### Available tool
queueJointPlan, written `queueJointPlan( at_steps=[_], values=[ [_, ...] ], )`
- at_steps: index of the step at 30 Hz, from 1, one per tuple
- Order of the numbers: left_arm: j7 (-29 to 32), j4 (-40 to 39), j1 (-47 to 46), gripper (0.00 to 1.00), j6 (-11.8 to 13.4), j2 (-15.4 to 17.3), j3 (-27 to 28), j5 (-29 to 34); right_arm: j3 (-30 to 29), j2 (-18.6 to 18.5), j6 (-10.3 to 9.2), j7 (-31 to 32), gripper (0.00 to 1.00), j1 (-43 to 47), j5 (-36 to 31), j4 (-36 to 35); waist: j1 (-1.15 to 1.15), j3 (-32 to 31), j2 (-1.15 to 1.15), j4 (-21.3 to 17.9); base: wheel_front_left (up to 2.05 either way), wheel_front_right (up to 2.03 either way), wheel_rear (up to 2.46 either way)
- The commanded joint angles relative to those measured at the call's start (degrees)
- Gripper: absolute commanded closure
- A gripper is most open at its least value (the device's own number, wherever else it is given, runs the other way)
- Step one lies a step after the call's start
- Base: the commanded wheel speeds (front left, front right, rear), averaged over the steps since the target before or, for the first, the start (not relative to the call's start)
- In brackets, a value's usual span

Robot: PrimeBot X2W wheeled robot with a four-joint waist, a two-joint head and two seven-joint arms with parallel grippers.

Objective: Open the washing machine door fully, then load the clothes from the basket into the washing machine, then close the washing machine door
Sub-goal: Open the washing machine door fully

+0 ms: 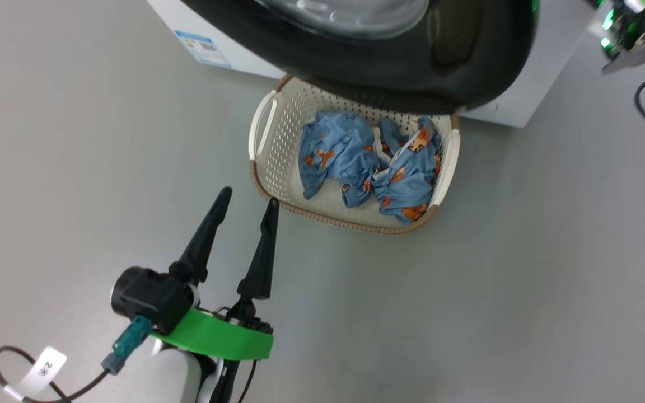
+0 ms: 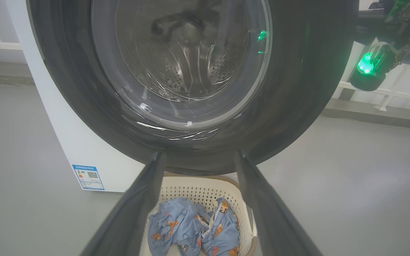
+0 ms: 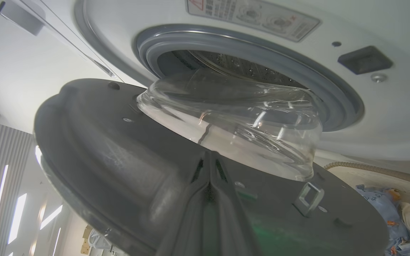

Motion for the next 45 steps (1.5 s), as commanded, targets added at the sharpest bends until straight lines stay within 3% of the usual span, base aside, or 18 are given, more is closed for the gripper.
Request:
queueJointPlan(
  at_steps=[1, 18, 45],
  values=[
    [-0.36, -0.73, 1.40, 0.00, 0.06, 0.88, 2.29, 0.59, 1.02, 2.08, 0.34, 1.02, 1.00, 1.67, 0.46, -2.34, 0.00, -1.81, 0.00, -0.65, 0.00, 0.00, 0.00],
    [-0.36, 0.19, 5.73, 0.00, -0.95, 0.88, 5.24, 3.53, 3.87, 5.18, 0.34, 3.69, 1.00, 9.50, 1.23, -4.60, 0.00, -7.89, 0.00, -1.65, 0.00, 0.00, 0.00],
    [-0.36, 0.29, 10.80, 0.00, -0.84, 0.88, 6.91, 4.85, 7.62, 11.74, 0.34, 9.93, 1.00, 19.59, 1.75, -9.89, 0.00, -14.12, 0.00, 2.90, 0.00, 0.00, 0.00]
  ],
)
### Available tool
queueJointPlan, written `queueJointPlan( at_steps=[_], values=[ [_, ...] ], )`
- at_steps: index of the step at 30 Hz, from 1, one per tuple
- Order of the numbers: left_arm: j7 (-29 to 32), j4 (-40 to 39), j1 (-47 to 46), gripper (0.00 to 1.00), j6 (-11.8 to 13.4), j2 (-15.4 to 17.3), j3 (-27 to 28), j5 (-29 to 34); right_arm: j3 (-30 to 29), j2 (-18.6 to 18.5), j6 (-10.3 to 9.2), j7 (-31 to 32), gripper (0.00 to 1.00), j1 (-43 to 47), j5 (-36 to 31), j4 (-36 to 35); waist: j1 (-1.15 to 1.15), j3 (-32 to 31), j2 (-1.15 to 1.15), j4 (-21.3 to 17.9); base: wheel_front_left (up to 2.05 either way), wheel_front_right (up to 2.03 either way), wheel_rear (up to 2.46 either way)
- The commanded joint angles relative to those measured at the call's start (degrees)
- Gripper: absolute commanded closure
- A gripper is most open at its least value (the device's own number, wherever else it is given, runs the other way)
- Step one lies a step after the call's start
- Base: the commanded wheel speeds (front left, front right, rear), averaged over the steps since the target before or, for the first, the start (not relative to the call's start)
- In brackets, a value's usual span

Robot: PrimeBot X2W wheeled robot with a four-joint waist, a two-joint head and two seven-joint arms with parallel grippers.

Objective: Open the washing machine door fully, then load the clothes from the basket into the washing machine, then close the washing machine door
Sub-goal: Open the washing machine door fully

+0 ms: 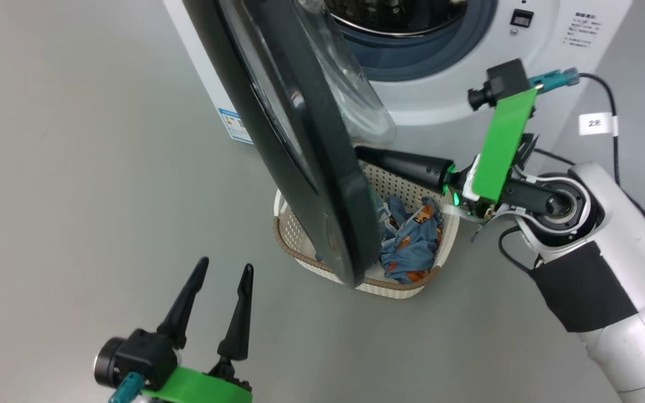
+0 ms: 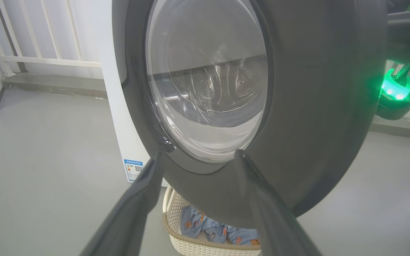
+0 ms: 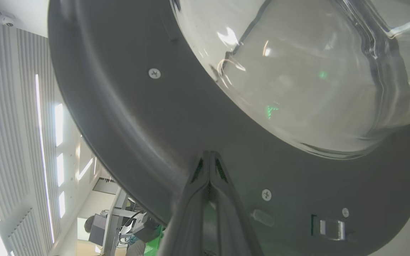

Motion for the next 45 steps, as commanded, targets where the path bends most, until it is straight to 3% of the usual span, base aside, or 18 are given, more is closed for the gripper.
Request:
queueJointPlan(
  at_steps=[1, 14, 28, 29, 31, 33, 35, 36, 45],
  values=[
    [-0.36, -1.15, 0.25, 0.00, 0.19, 0.72, 2.03, 0.39, 1.04, 2.00, 0.34, 0.71, 1.00, 0.91, 0.84, -2.11, 0.00, -0.48, 0.00, 0.58, 0.00, 0.00, 0.00],
    [-0.36, -1.35, 0.87, 0.00, 0.14, 0.72, 2.41, 0.81, 1.44, 3.81, 0.34, 1.69, 1.00, 3.11, 0.25, -2.89, 0.00, -1.55, 0.00, 1.11, 0.00, 0.00, 0.00],
    [-0.36, -0.51, 0.65, 0.00, -0.57, 0.72, 3.86, 1.85, 0.72, 2.50, 0.34, -2.99, 1.00, 5.57, -2.50, -3.62, 0.00, -3.43, 0.00, -2.64, 0.00, 0.00, 0.00],
    [-0.36, -0.37, 0.82, 0.00, -0.64, 0.72, 4.34, 2.05, 0.95, 2.47, 0.34, -3.45, 0.97, 5.94, -2.62, -3.82, 0.00, -3.62, 0.00, -3.25, 0.00, 0.00, 0.00],
    [-0.36, -0.05, 1.06, 0.00, -0.86, 0.72, 5.28, 2.48, 1.37, 2.14, 0.34, -4.52, 0.74, 6.62, -3.04, -4.29, 0.00, -3.99, 0.00, -4.52, 0.00, 0.00, 0.00],
    [-0.36, 0.15, 1.20, 0.00, -1.09, 0.72, 6.16, 2.91, 1.66, 1.61, 0.34, -5.52, 0.57, 7.46, -3.16, -4.67, 0.00, -4.39, 0.00, -5.72, 0.00, 0.00, 0.00],
    [-0.36, 0.22, 1.32, 0.00, -1.33, 0.72, 7.04, 3.32, 1.91, 0.90, 0.34, -6.53, 0.11, 8.31, -3.27, -5.08, 0.00, -4.70, 0.00, -6.81, 0.00, 0.00, 0.00],
    [-0.36, 0.22, 1.40, 0.00, -1.45, 0.72, 7.47, 3.54, 1.89, 0.48, 0.34, -7.10, 0.00, 8.70, -3.26, -5.23, 0.00, -4.81, 0.00, -7.29, 0.00, 0.00, 0.00],
    [-0.36, 0.09, 3.08, 0.00, -2.21, 0.72, 10.18, 4.57, 3.61, -4.41, 0.34, -14.82, 0.00, 13.41, -5.43, -6.48, 0.00, -6.68, 0.00, -10.11, 0.00, 0.00, 0.00]
  ],
)
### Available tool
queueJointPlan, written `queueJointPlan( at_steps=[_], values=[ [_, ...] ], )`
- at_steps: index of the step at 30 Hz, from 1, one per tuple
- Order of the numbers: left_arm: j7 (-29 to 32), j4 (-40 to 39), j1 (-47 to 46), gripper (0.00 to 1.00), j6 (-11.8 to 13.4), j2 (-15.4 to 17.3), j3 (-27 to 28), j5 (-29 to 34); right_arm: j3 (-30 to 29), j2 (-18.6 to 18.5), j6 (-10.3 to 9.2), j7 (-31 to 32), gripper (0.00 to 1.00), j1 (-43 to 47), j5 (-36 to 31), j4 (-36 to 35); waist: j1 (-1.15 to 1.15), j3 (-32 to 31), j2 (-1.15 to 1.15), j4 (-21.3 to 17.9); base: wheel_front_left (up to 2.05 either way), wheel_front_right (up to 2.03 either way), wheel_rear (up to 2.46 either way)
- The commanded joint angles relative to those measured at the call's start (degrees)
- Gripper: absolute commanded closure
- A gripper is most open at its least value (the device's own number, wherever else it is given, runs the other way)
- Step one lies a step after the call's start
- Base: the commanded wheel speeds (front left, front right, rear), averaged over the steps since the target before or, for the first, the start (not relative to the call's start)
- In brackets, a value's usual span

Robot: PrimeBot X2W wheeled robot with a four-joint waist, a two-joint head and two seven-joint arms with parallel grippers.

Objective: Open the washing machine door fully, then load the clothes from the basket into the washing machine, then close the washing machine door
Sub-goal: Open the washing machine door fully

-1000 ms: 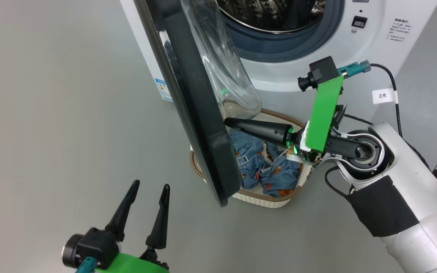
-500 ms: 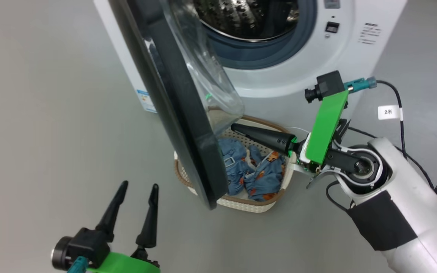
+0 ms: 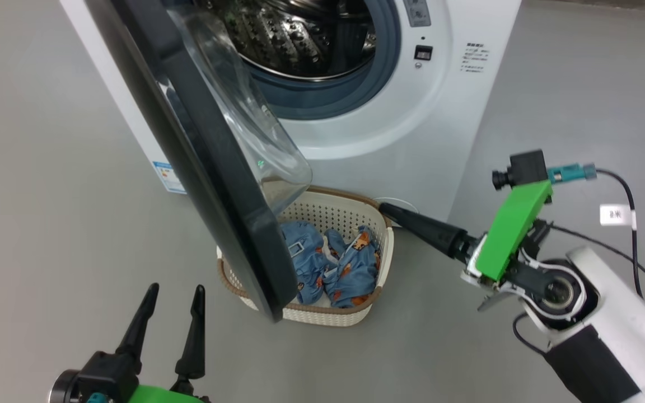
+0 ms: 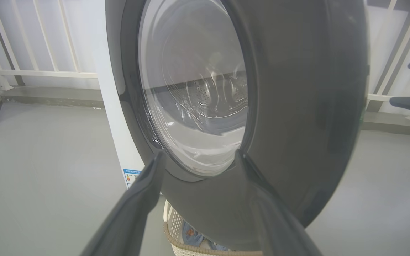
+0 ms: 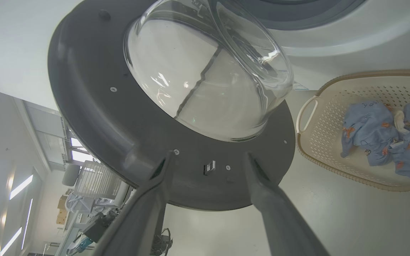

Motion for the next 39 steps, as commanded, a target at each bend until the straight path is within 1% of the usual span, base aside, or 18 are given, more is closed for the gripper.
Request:
queueJointPlan(
  at_steps=[1, 7, 13, 14, 19, 27, 31, 33, 34, 39],
  values=[
    [-0.36, -1.29, -0.09, 0.00, -0.17, 0.63, 2.23, 0.59, 1.06, -0.70, 0.34, -1.93, 0.00, 1.38, -0.75, -1.68, 0.00, -1.13, 0.00, -1.19, 0.00, 0.00, 0.00],
    [-0.36, -1.40, 1.23, 0.00, -0.37, 0.63, 3.40, 0.95, 3.32, -3.62, 0.34, -9.05, 0.00, 4.77, -1.61, -1.43, 0.00, -2.51, 0.00, -2.49, 0.00, 0.00, 0.00],
    [-0.36, -1.59, 2.43, 0.00, -0.51, 0.63, 4.52, 1.10, 6.19, -6.66, 0.34, -18.82, 0.00, 8.13, -3.57, 0.46, 0.00, -3.93, 0.00, -3.68, 0.00, 0.00, 0.00],
    [-0.36, -1.59, 2.43, 0.00, -0.51, 0.63, 4.52, 1.10, 6.19, -6.66, 0.34, -18.82, 0.00, 8.13, -3.57, 0.46, 0.00, -3.93, 0.00, -3.68, 0.00, 0.00, 0.00],
    [-0.36, -1.82, 2.92, 0.00, -0.56, 0.63, 5.06, 1.00, 8.91, -9.02, 0.34, -26.37, 0.00, 9.68, -5.01, 3.28, 0.00, -4.23, 0.00, -4.49, 0.00, 0.00, 0.00],
    [-0.36, -1.77, 3.42, 0.00, -0.62, 0.63, 5.22, 1.05, 14.34, -11.20, 0.34, -39.88, 0.00, 10.15, -8.20, 7.99, 0.00, -4.82, 0.00, -5.15, 0.00, 0.00, 0.00],
    [-0.36, -1.71, 3.70, 0.00, -0.65, 0.63, 5.28, 1.22, 16.96, -11.92, 0.34, -43.78, 0.00, 9.93, -11.43, 10.42, 0.00, -5.24, 0.00, -5.31, 0.00, 0.00, 0.00],
    [-0.36, -1.71, 3.84, 0.00, -0.66, 0.63, 5.32, 1.28, 17.30, -11.97, 0.34, -44.35, 0.00, 10.01, -13.56, 11.51, 0.00, -5.46, 0.00, -5.33, 0.00, 0.00, 0.00],
    [-0.36, -1.73, 3.91, 0.00, -0.67, 0.63, 5.38, 1.30, 16.49, -11.84, 0.34, -44.42, 0.00, 10.03, -15.01, 11.94, 0.00, -5.52, 0.00, -5.39, 0.00, 0.00, 0.00],
    [-0.36, -1.79, 4.19, 0.00, -0.70, 0.63, 5.50, 1.37, 8.89, -9.63, 0.34, -44.48, 0.00, 12.50, -24.36, 11.57, 0.00, -5.79, 0.00, -5.55, 0.00, 0.00, 0.00]
  ],
)
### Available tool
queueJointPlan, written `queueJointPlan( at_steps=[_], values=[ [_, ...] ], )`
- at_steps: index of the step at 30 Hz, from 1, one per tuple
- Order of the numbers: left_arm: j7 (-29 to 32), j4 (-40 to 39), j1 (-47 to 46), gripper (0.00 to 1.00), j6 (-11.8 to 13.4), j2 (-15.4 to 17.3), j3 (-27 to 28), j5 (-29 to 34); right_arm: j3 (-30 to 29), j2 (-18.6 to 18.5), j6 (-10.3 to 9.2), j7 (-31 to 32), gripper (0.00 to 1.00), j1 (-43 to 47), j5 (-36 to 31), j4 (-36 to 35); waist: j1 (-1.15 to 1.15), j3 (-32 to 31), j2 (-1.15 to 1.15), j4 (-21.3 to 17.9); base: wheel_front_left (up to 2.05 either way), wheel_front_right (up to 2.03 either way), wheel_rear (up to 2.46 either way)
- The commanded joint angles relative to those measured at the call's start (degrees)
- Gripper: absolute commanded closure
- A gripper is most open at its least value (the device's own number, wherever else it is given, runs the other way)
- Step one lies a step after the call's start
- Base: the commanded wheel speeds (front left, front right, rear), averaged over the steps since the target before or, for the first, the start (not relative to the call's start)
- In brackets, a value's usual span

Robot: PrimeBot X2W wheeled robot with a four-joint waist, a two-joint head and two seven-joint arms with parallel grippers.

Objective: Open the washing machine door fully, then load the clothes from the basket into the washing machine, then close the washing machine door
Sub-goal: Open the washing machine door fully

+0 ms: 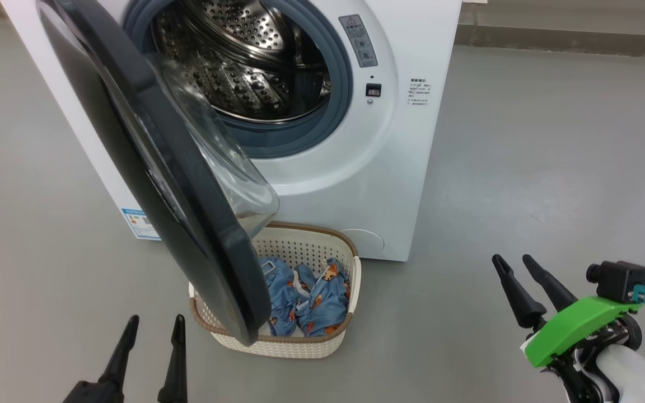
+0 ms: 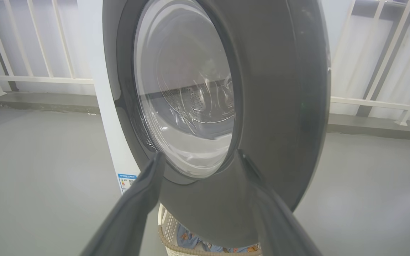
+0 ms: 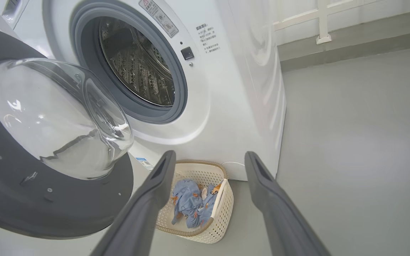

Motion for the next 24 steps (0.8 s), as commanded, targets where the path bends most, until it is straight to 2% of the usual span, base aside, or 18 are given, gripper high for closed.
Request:
queueJointPlan(
  at_steps=[1, 2, 5, 10, 15, 24],
  values=[
    [-0.36, -1.60, -0.84, 0.00, -0.16, 0.54, 1.77, 0.88, -1.17, 0.17, 0.33, -0.75, 0.00, 1.49, -2.80, -1.32, 0.00, -0.05, 0.00, -0.03, 0.00, 0.00, 0.00],
    [-0.36, -1.57, -0.83, 0.00, -0.18, 0.54, 1.72, 0.95, -4.98, 1.44, 0.33, -0.75, 0.00, 2.83, -6.80, -2.24, 0.00, -0.10, 0.00, -0.06, 0.00, 0.00, 0.00],
    [-0.36, -1.54, -0.88, 0.00, -0.20, 0.54, 1.77, 1.02, -10.77, 3.29, 0.33, -0.75, 0.00, 4.96, -13.78, -4.28, 0.00, -0.13, 0.00, -0.12, 0.00, 0.00, 0.00],
    [-0.36, -1.43, -1.00, 0.00, -0.23, 0.54, 1.82, 1.10, -17.40, 6.31, 0.33, -0.76, 0.00, 8.86, -24.08, -8.71, 0.00, -0.19, 0.00, -0.08, 0.00, 0.00, 0.00],
    [-0.36, -1.47, -1.09, 0.00, -0.26, 0.54, 1.78, 1.15, -21.89, 8.52, 0.33, -0.76, 0.00, 11.56, -31.35, -12.17, 0.00, 0.00, 0.00, 0.00, 0.00, 0.00, 0.00],
    [-0.36, -1.44, -1.25, 0.00, -0.28, 0.54, 1.77, 1.12, -26.51, 11.11, 0.33, -0.76, 0.00, 14.35, -38.40, -14.68, 0.00, 0.26, 0.00, 0.09, 0.00, 0.00, 0.00]
  ],
)
